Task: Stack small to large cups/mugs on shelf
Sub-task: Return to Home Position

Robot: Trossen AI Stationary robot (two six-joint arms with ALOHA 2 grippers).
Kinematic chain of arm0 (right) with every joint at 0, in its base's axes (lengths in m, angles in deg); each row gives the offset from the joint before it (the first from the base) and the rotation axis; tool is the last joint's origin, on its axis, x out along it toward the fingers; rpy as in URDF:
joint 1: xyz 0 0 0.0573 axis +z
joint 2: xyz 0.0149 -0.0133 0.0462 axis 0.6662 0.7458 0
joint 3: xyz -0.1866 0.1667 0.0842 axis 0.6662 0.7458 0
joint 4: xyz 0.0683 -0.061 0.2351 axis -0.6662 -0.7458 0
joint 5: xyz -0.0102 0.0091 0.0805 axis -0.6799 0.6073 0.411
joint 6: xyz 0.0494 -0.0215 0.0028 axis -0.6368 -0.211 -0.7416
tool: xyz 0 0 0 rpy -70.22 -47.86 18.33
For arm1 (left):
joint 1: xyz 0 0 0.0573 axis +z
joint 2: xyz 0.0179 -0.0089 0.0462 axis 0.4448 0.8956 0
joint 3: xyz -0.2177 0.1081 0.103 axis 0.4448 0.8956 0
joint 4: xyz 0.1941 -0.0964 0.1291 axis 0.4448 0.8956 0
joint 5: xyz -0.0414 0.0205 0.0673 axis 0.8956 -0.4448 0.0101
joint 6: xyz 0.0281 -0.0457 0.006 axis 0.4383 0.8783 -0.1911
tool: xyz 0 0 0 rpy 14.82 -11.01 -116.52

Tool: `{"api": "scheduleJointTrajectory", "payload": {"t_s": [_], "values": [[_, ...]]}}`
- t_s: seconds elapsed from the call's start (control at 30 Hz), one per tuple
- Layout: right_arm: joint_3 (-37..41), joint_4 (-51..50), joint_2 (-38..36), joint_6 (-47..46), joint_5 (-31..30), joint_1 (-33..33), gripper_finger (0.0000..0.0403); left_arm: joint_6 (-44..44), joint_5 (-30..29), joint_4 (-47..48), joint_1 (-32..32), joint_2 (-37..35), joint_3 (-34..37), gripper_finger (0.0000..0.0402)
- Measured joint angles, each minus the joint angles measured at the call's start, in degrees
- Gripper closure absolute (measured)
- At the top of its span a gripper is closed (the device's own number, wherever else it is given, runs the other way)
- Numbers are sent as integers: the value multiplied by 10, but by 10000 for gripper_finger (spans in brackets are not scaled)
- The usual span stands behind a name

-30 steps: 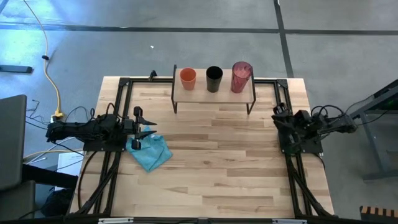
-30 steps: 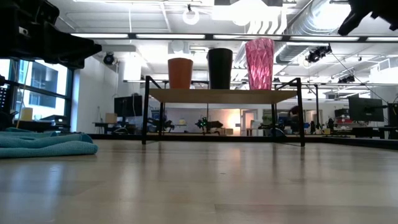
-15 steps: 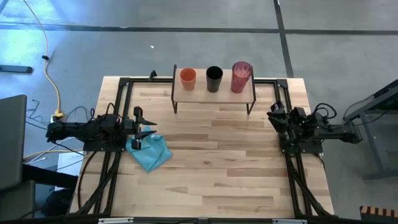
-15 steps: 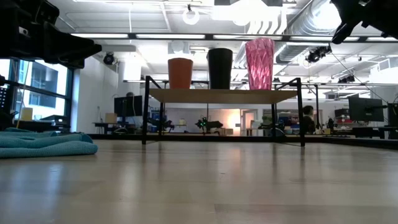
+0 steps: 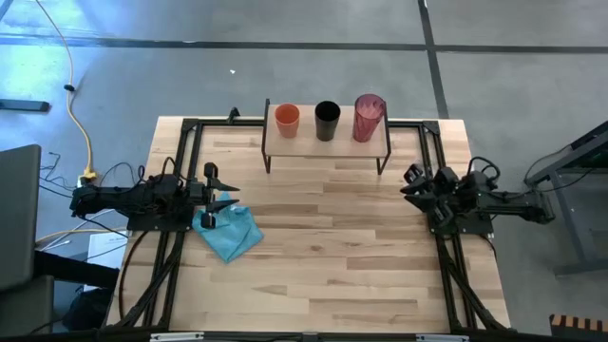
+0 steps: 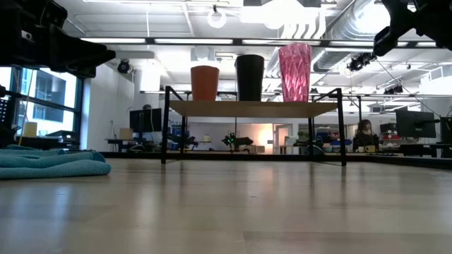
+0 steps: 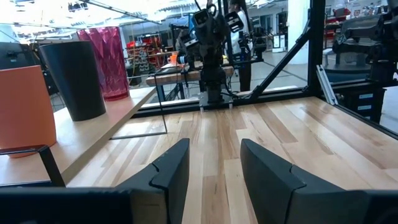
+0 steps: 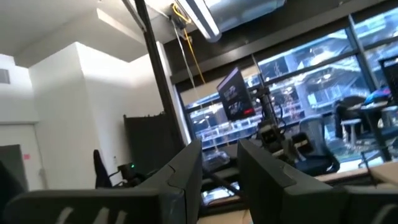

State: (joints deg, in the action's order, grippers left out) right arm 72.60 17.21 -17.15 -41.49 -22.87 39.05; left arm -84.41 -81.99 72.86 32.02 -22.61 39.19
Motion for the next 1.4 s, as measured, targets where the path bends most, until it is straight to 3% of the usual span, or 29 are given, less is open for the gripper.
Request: {"api": "scheduleJointTrajectory", "payload": {"t_s": [0.53, 0.87, 1.17, 1.4], "values": [[0, -3, 0, -22, 3, 5, 310, 0, 0, 0, 0, 0, 0, 268], [0, -18, 0, -21, -2, 5, 335, 0, 0, 0, 0, 0, 0, 268], [0, -149, 0, -19, -32, 6, 336, 0, 0, 0, 0, 0, 0, 268], [0, -203, 0, 37, -61, 6, 336, 0, 0, 0, 0, 0, 0, 268]]}}
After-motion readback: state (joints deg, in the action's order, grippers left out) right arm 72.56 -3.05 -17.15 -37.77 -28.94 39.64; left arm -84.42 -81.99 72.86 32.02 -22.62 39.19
